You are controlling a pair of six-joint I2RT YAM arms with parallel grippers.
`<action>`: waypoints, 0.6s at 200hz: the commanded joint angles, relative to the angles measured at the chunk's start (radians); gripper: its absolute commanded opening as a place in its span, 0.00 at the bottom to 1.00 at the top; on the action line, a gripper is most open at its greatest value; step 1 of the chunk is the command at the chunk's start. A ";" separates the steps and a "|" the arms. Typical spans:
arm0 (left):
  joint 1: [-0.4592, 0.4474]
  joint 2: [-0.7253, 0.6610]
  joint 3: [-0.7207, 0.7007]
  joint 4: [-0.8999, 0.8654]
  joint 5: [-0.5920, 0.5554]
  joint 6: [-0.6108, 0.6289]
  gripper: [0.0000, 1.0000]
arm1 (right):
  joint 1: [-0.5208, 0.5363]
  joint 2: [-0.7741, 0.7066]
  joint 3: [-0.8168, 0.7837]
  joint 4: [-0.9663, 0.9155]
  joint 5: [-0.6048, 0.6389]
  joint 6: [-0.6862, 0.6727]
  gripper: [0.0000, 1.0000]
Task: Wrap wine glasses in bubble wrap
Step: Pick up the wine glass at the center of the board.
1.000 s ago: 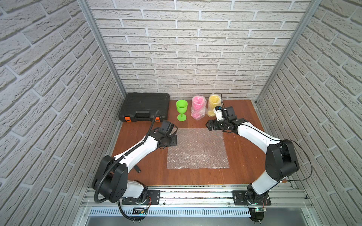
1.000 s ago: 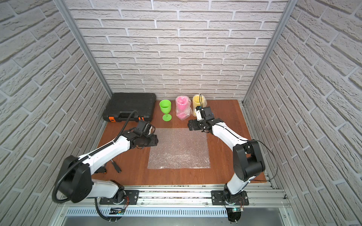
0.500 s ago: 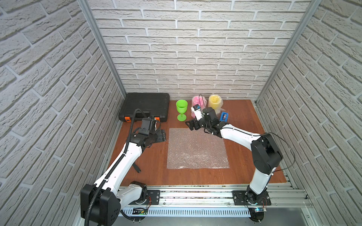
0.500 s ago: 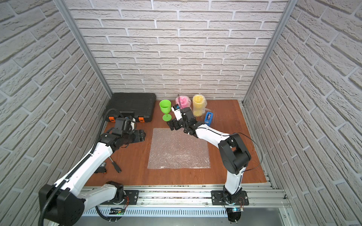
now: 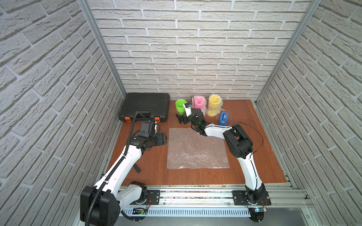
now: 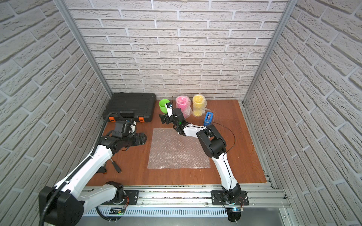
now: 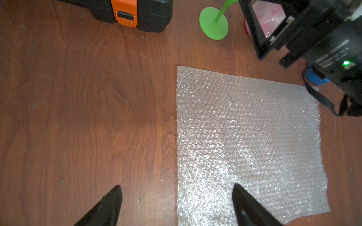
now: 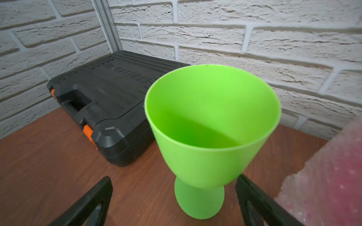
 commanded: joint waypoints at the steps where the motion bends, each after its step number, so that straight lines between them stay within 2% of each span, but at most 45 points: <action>1: 0.009 0.011 -0.015 0.035 0.012 0.007 0.87 | 0.001 0.026 0.053 0.106 0.045 -0.023 1.00; 120: 0.013 0.071 -0.005 0.055 0.038 0.002 0.87 | -0.029 0.293 0.439 0.007 0.012 0.006 0.99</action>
